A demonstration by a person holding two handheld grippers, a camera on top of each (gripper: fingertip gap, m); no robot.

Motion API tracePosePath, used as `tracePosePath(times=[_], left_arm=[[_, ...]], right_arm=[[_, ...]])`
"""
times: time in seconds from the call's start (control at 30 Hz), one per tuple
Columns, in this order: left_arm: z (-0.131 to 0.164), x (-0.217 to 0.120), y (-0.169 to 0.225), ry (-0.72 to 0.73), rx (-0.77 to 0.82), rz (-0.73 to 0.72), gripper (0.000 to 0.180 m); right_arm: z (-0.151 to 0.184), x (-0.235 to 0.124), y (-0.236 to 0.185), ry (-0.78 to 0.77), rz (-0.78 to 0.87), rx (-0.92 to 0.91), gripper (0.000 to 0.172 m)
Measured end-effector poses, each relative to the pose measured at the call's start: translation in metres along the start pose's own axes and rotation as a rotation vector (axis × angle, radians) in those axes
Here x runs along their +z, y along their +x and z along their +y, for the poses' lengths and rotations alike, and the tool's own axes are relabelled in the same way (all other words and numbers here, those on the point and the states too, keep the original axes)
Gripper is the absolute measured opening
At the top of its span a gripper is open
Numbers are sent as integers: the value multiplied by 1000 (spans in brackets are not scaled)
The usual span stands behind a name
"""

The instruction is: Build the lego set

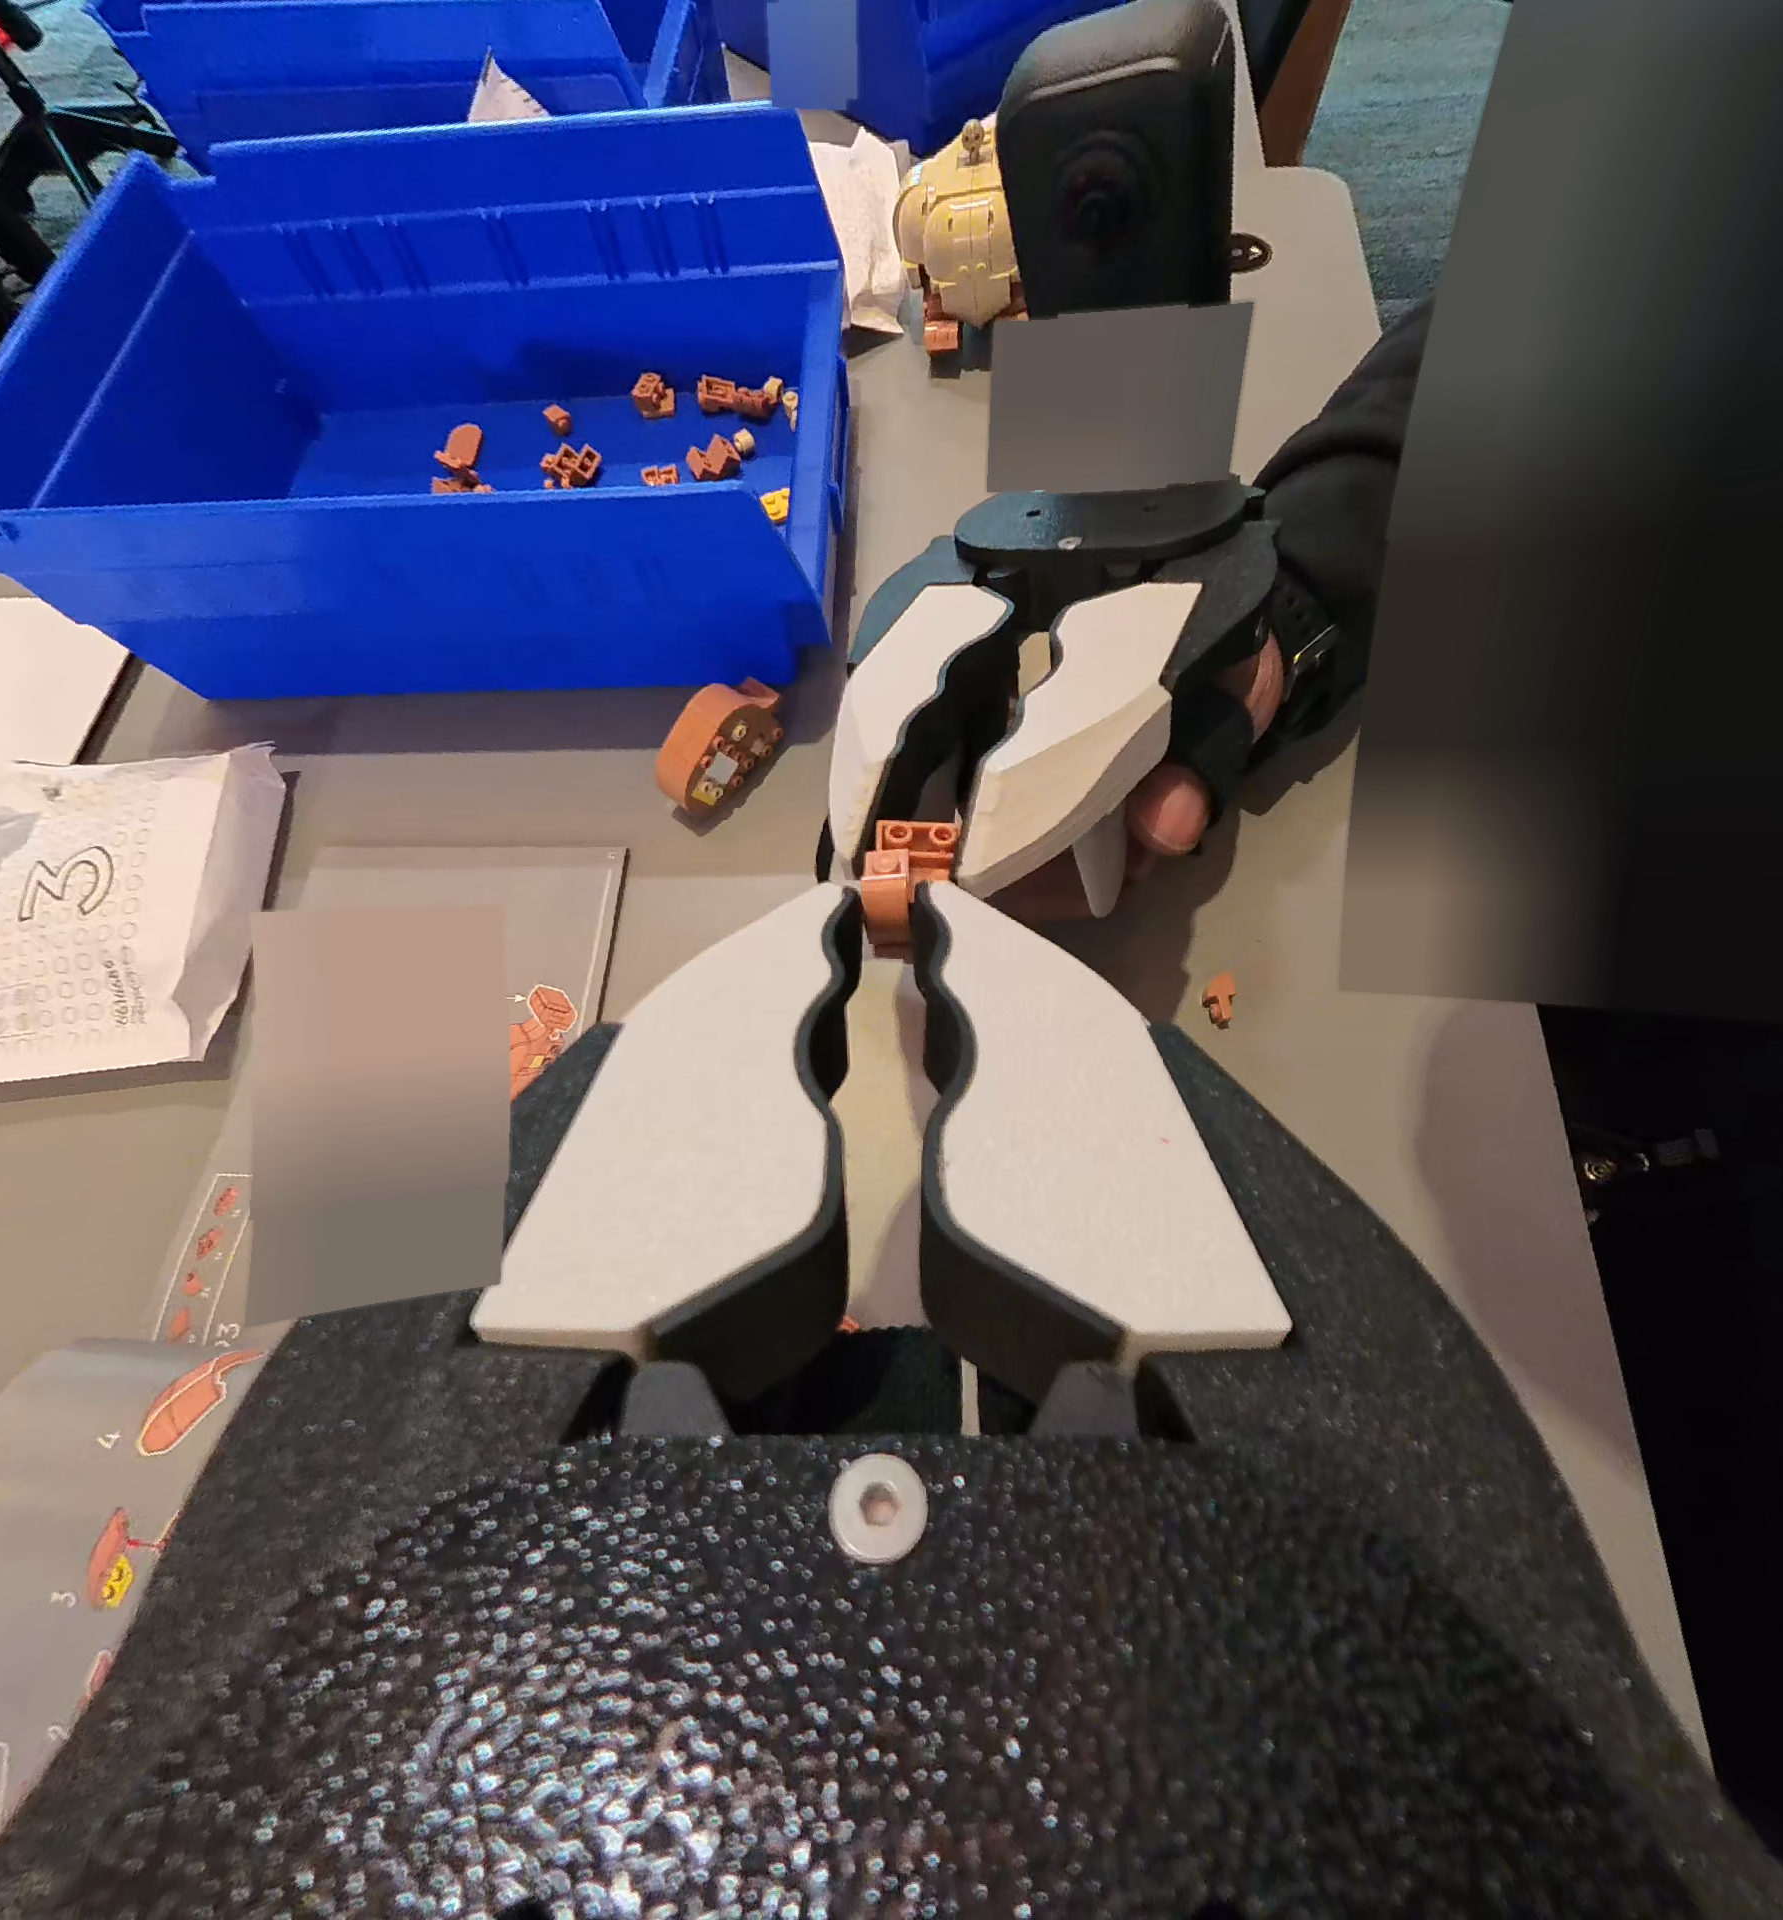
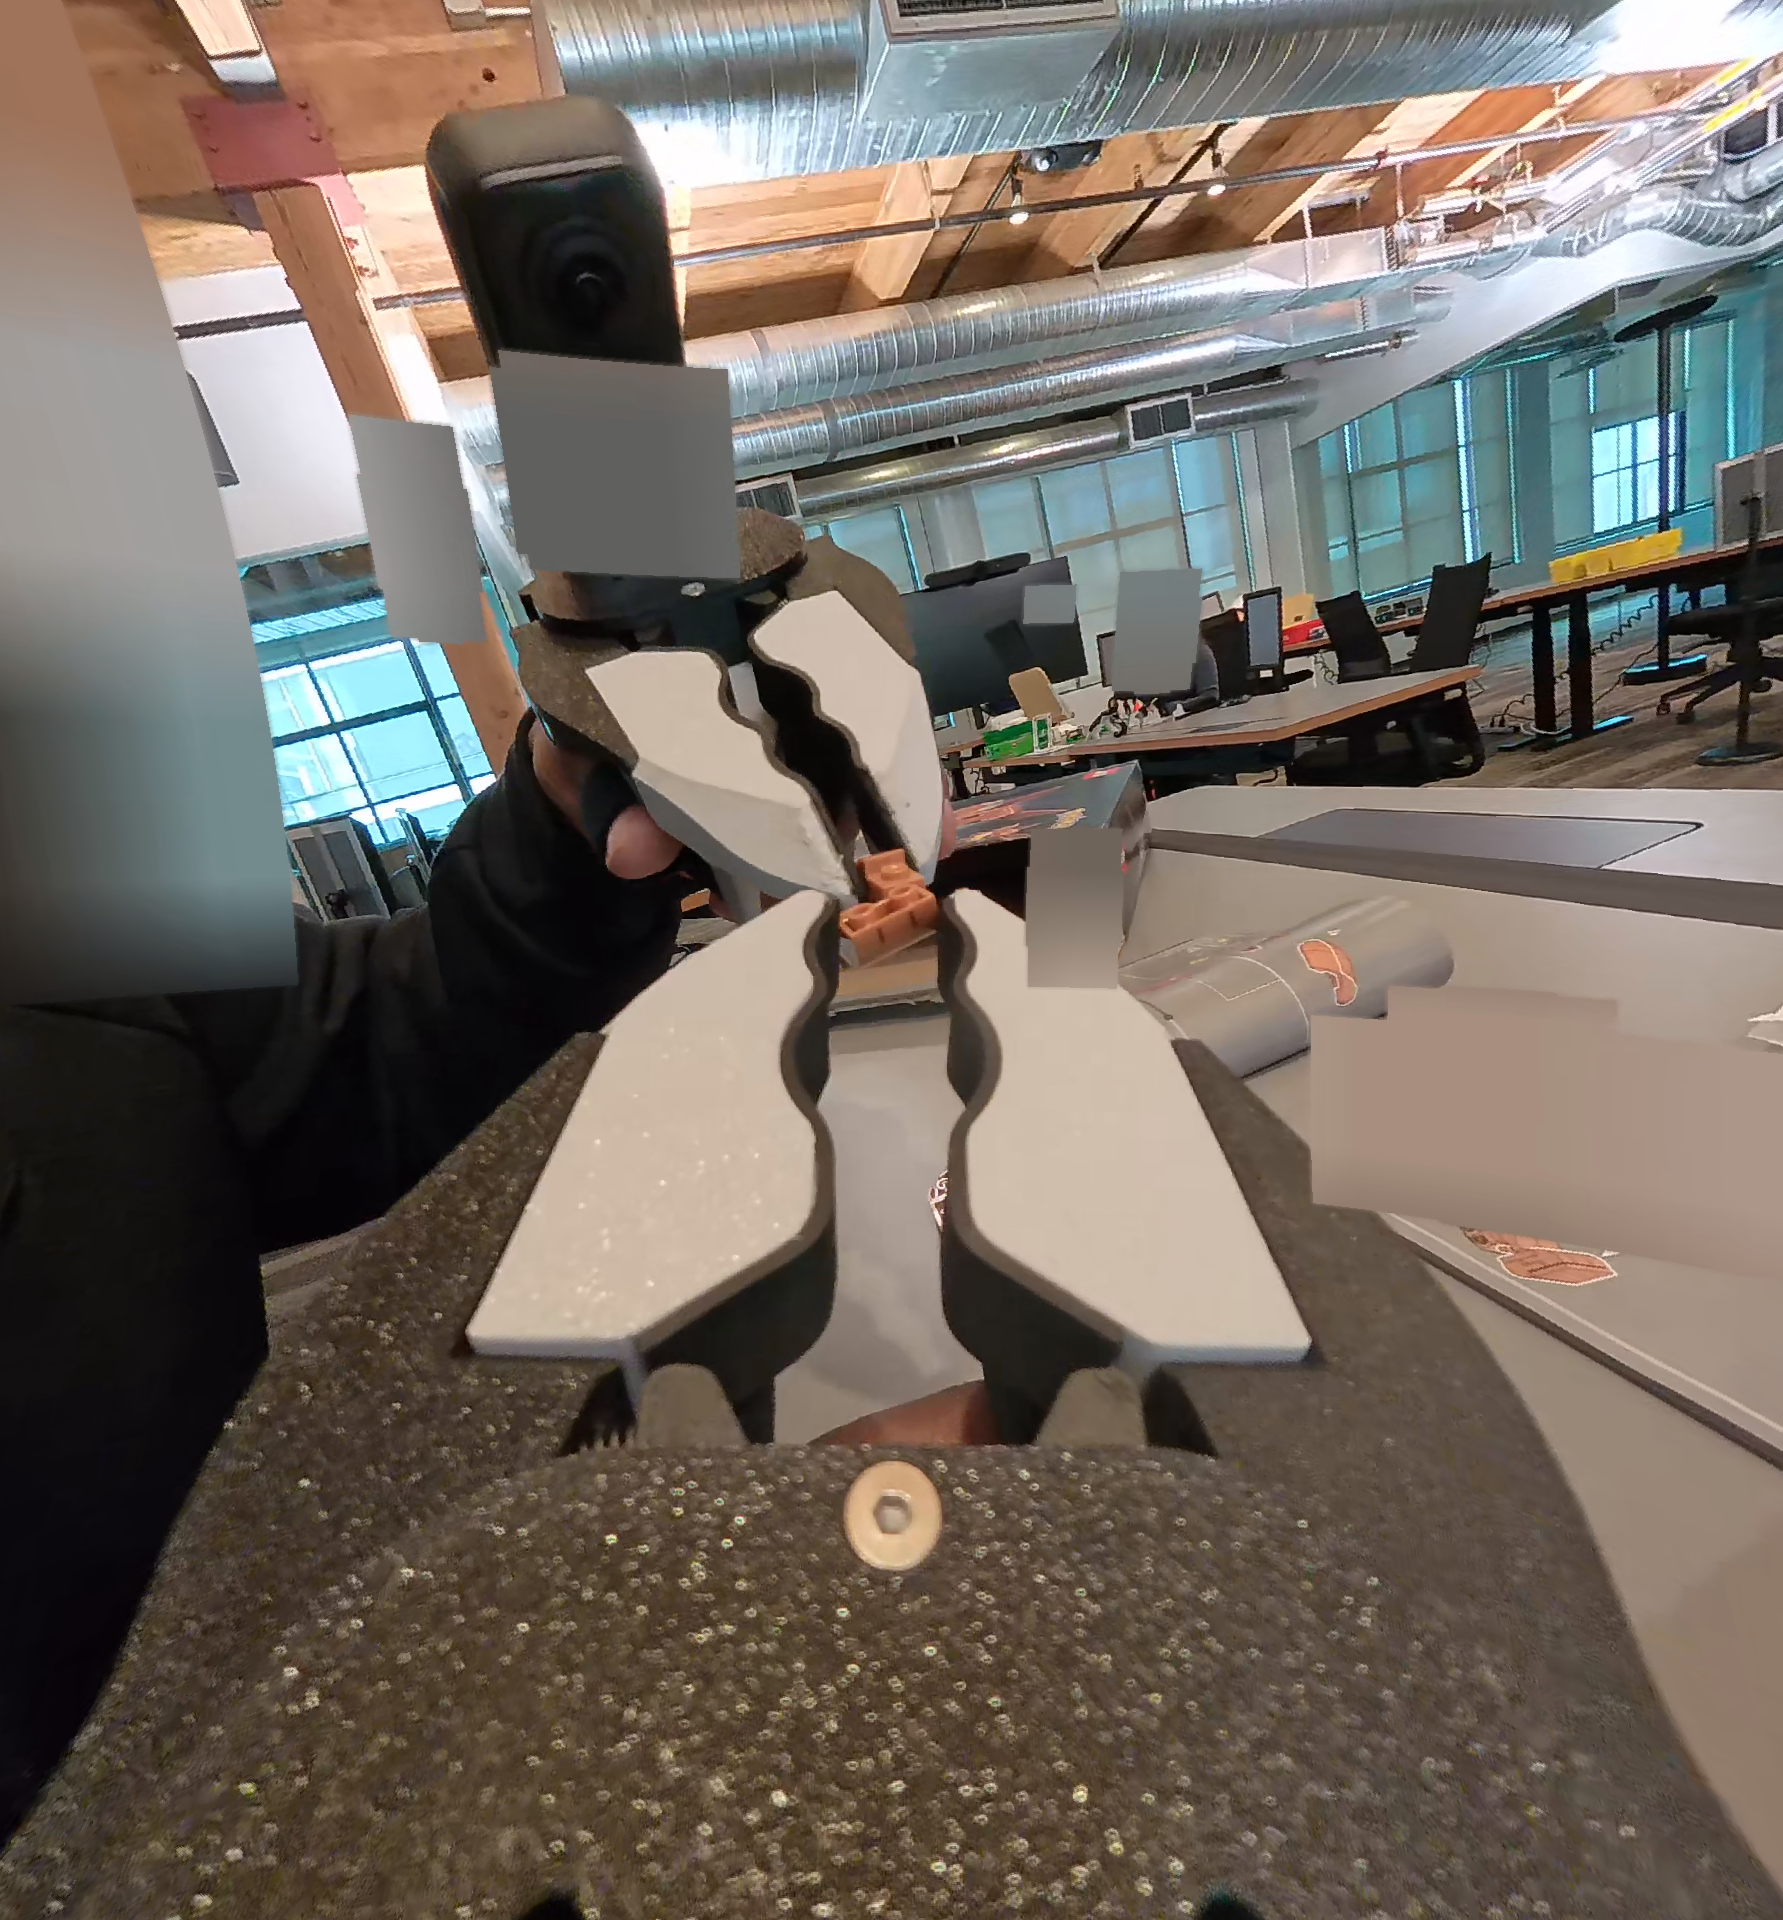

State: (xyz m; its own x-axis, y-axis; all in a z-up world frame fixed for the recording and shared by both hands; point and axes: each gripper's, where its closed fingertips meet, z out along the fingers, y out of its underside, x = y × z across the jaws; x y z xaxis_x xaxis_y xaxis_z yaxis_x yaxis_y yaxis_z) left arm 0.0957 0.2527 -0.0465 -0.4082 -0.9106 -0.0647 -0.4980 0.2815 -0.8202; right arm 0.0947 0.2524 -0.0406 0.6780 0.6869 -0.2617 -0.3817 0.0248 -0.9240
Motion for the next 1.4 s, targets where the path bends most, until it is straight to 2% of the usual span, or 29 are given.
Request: tracePosePath(times=[0.63,0.93,1.03,1.17,1.23,1.3,1.4], left_arm=[[-3,-3,4,22,60,18,14],[-7,-6,7,55,142,26,23],[-11,-12,4,89,260,-13,30],[-13,-22,7,195,655,-72,34],[-11,-22,1,208,801,-146,33],[-12,-20,-7,218,901,-226,31],[-7,-12,-6,204,1031,-257,30]], right_arm=[[-3,-1,-2,13,-25,24,17],[-6,-1,-3,24,-37,49,17],[-6,-2,-2,26,-46,73,17],[-7,-2,-2,28,-53,94,17],[-7,-2,-2,27,-56,104,17],[-7,-2,-2,28,-57,114,17],[-7,-2,0,28,-59,136,17]])
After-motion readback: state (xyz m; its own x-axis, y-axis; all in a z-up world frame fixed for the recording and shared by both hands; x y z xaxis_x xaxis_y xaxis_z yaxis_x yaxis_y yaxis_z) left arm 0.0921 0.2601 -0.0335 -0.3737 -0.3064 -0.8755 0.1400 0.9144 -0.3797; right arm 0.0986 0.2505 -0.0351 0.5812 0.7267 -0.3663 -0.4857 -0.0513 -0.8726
